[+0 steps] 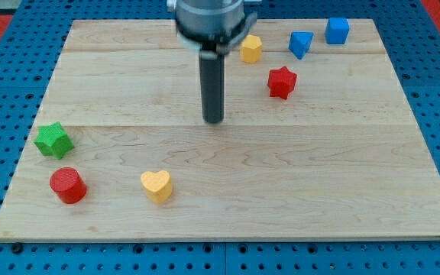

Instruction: Move the yellow heart below the red star

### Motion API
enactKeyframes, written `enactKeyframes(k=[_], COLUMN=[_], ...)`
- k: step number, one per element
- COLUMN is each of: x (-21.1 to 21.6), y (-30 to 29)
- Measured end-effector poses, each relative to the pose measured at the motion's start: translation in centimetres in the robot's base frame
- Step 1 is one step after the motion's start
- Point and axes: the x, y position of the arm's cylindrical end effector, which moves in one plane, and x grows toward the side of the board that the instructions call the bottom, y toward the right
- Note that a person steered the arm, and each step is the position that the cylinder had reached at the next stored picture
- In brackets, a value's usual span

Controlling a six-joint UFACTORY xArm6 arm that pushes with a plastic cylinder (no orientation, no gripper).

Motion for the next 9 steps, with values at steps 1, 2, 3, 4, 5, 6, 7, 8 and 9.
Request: enactKeyframes(k=[1, 2, 3, 4, 5, 6, 7, 8, 9], x=[12.3, 14.4, 11.7, 10.5, 8.9, 8.5, 14.0, 13.2, 8.3], y=[2.9, -1.5, -6.3, -7.6, -5.2, -4.4, -5.4, -14.4, -14.5])
